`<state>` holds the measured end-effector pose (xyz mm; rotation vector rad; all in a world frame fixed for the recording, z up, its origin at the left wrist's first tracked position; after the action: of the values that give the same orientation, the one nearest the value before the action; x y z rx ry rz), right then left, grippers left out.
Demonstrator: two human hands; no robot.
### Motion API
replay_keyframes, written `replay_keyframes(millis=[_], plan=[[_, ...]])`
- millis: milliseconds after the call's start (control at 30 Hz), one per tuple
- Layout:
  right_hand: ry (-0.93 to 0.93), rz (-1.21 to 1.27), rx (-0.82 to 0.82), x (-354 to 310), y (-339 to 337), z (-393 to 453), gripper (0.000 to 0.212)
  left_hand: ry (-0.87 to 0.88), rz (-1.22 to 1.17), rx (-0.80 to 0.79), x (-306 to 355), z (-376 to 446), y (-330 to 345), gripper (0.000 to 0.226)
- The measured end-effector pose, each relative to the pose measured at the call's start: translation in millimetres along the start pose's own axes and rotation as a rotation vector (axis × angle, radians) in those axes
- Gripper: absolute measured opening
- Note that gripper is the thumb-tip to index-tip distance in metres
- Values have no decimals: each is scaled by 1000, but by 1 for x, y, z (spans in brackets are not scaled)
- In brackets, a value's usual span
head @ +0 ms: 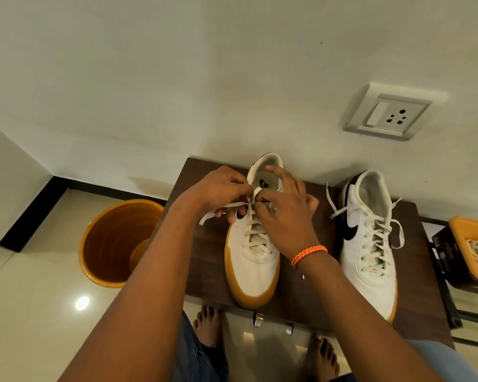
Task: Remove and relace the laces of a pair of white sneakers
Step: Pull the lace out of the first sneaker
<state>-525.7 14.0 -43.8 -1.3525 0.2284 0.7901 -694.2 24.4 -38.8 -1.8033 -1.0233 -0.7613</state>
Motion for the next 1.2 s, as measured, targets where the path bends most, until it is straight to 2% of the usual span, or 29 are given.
replay_keyframes(millis=[100, 200, 267, 333, 467, 567, 633, 667, 733, 800, 867, 900, 967, 1100, 1200], plan=[[113, 188, 61, 2, -6, 4, 11, -13, -31, -10, 1, -2, 1, 24], [131, 185, 172, 1, -17, 4, 5, -23, -48, -9, 2, -4, 3, 22], [111, 145, 151, -1, -19, 3, 23, -28, -67, -15, 3, -4, 3, 21], [58, 42, 39, -4, -11, 2, 34, -29, -80, -26, 3, -4, 4, 21], [-6, -82, 27, -1, -2, 1, 12, -24, -99, -52, 1, -3, 4, 26], [-69, -117, 22, -2, -2, 2, 7, -20, -103, -63, 1, -1, 4, 27], [-36, -116, 8, 2, -1, 5, 9, -25, -101, -60, 0, -1, 3, 26], [-2, -55, 17, 5, -2, 6, 11, -31, -100, -55, -1, 0, 3, 25], [90, 224, 65, 12, -12, 10, 15, -44, -89, -48, -2, 0, 1, 24], [210, 552, 217, 19, -30, 13, 16, -49, -83, -50, -2, 1, 1, 24], [313, 684, 377, 26, -41, 13, 15, -50, -94, -50, -2, 1, 1, 24], [326, 593, 425, 27, -44, 12, 14, -52, -99, -50, -2, 1, 1, 24], [238, 276, 428, 20, -43, 8, 8, -54, -94, -49, -1, 0, 2, 24], [-24, -39, 179, -6, -23, 3, 18, -67, -84, -46, 0, -1, 3, 22], [-56, -132, 41, -8, -3, -2, 14, -61, -81, -54, 1, -2, 2, 22]])
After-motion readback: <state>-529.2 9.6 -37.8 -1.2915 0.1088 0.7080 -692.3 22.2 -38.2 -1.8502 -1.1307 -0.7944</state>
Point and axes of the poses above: each hand's wrist, its own z-axis towards the middle knuckle, its own y-axis out of the palm, x = y × z, the point moved 4 cm from there along z, towards the middle knuckle, and after that the axes turned 3 degrees about x, right-handed, at the moved point
